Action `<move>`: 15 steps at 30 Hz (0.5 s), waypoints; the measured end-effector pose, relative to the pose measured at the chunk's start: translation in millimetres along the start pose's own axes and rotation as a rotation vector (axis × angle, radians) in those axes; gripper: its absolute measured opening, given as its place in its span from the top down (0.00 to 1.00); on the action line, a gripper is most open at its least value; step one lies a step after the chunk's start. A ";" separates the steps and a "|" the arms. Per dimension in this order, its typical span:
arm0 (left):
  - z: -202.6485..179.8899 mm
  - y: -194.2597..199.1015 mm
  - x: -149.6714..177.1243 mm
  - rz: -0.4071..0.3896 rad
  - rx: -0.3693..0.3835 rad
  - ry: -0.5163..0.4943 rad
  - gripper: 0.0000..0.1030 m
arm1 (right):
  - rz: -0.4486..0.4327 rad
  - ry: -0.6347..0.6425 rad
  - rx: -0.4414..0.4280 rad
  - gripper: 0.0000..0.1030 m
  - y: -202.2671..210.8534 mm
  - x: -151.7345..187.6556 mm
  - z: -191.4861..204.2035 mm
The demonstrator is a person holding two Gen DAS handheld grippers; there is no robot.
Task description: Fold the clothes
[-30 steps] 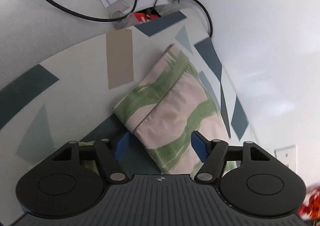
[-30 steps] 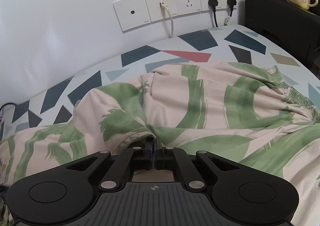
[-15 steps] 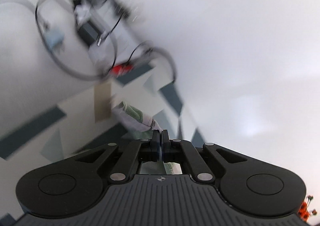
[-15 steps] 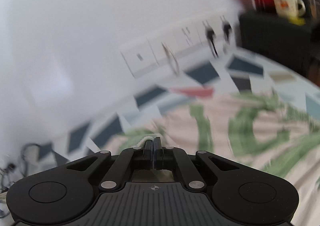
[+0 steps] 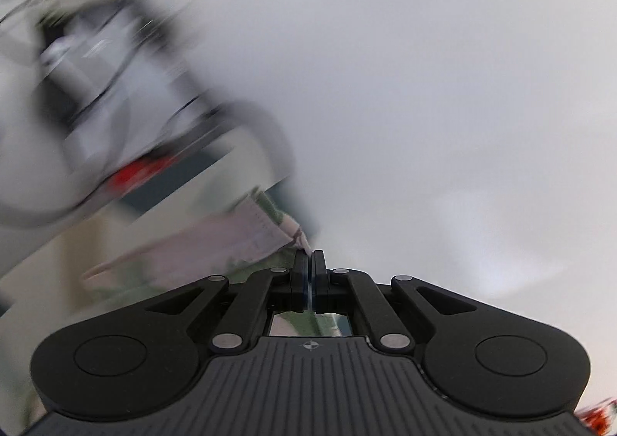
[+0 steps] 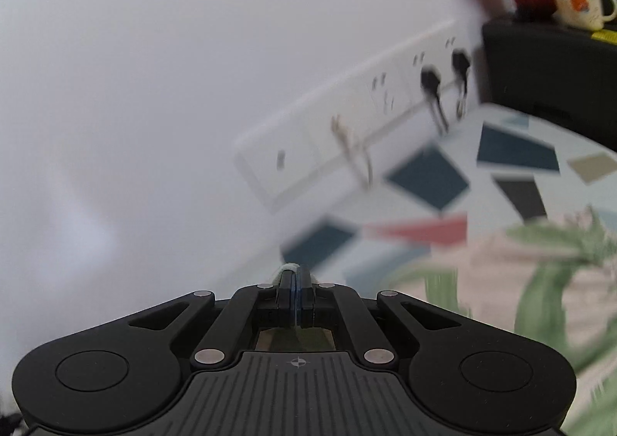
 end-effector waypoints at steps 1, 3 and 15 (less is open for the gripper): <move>-13.5 12.8 -9.2 -0.041 0.060 -0.017 0.99 | -0.046 0.002 -0.015 1.00 4.9 -12.4 5.3; -21.4 29.6 -17.7 -0.073 0.113 -0.049 0.99 | -0.152 0.041 -0.071 1.00 26.5 -35.0 18.7; 148.9 -52.4 69.3 0.168 -0.301 -0.120 0.98 | 0.279 0.160 0.055 1.00 28.5 76.4 -31.1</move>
Point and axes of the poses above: each gripper's, at about its wrist camera, not at the fingertips, and y roughly against the way its jaws point, z to its left, x to its underside, the point moved 1 cm from there along -y, roughly the way its jaws point, and after that the axes turned 11 degrees about -x, right-handed, at the moved point
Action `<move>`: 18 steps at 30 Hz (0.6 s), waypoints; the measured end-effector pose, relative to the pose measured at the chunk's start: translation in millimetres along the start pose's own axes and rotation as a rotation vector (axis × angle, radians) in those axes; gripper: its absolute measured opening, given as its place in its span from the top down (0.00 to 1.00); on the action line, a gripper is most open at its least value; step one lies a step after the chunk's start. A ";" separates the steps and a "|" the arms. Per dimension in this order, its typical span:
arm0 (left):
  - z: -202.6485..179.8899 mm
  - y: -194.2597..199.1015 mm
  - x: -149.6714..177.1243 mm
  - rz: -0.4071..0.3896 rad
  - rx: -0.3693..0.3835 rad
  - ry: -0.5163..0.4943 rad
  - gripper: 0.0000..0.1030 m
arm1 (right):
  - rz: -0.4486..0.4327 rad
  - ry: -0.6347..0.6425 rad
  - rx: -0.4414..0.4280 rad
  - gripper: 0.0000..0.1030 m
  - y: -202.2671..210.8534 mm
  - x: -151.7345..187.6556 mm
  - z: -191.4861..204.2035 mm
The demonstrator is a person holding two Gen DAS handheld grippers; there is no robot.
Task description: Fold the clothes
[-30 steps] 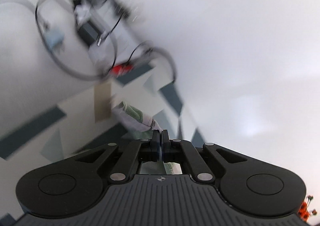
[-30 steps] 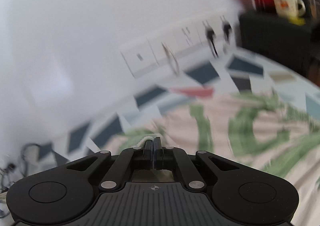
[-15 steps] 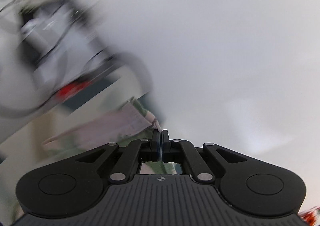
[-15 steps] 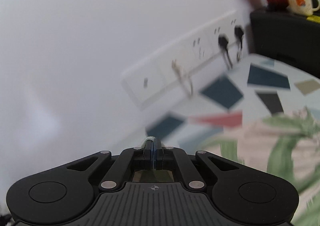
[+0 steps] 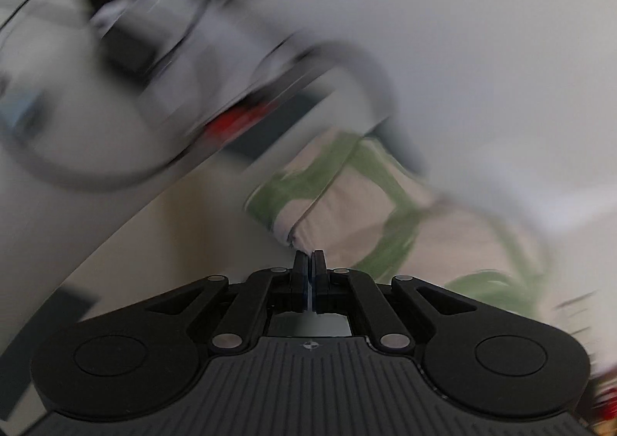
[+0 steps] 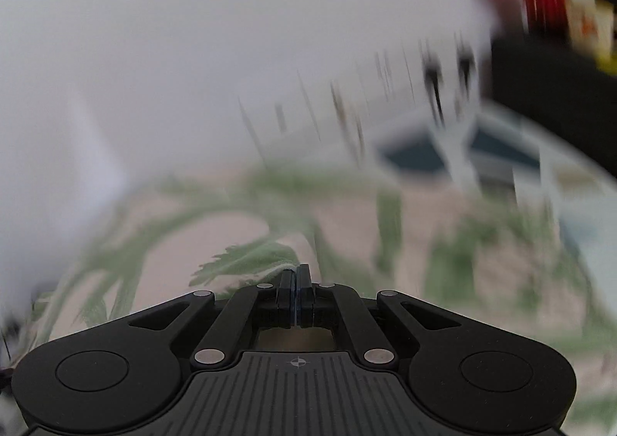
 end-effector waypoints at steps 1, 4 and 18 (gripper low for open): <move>10.1 -8.4 7.2 0.009 -0.023 0.007 0.98 | 0.042 -0.004 0.013 1.00 -6.1 13.5 -2.9; 21.9 -6.7 17.9 -0.042 -0.016 -0.038 0.98 | 0.109 0.000 0.044 1.00 -15.0 44.8 -4.6; -28.4 32.1 19.6 -0.212 -0.181 -0.297 0.46 | 0.079 0.024 0.062 0.57 -0.5 31.7 3.8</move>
Point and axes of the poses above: each gripper's, at about its wrist camera, not at the fingertips, and y roughly against the way its jaws point, z to its left, x to its underside, the point moved 1 cm from there along -y, roughly the way its jaws point, and after that the axes turned 11 degrees about -x, right-handed, at the moved point
